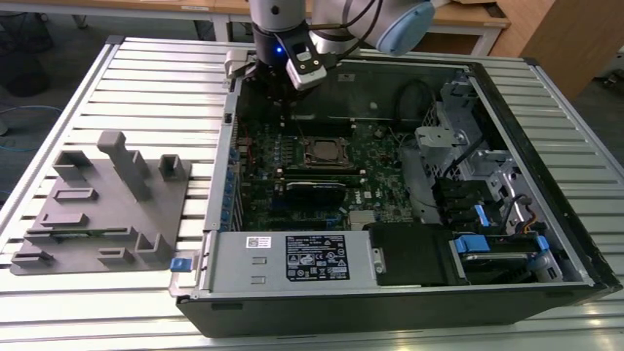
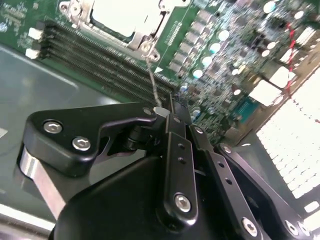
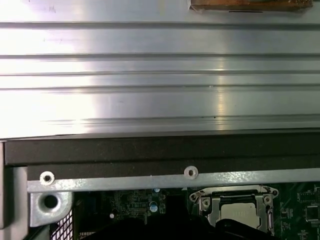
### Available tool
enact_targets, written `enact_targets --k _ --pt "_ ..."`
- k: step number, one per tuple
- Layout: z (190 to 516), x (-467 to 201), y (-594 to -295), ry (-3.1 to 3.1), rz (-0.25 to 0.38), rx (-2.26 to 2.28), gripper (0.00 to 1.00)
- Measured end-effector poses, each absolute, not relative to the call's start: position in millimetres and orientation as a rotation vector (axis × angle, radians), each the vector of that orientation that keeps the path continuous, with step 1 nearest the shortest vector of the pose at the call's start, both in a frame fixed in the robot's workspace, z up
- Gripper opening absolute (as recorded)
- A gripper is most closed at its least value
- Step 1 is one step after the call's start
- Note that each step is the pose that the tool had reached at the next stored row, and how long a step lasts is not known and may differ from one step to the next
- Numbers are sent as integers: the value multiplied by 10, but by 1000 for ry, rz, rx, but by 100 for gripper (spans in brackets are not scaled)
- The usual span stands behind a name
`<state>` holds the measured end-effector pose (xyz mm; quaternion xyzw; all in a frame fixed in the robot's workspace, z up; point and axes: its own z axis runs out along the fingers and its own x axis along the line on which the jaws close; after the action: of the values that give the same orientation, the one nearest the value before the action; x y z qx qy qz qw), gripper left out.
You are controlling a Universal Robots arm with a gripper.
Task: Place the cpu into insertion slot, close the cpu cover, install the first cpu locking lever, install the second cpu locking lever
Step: 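Install the first cpu locking lever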
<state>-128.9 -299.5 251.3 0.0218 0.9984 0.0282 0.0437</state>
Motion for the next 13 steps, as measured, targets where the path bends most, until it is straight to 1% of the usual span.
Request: enact_targets --k 2,4,13 --pt "2513 -1289 -2996 3047 115 67 11" --pt "2513 -1289 -3002 3045 126 68 11" --pt "2513 -1243 -3079 3045 132 68 11"
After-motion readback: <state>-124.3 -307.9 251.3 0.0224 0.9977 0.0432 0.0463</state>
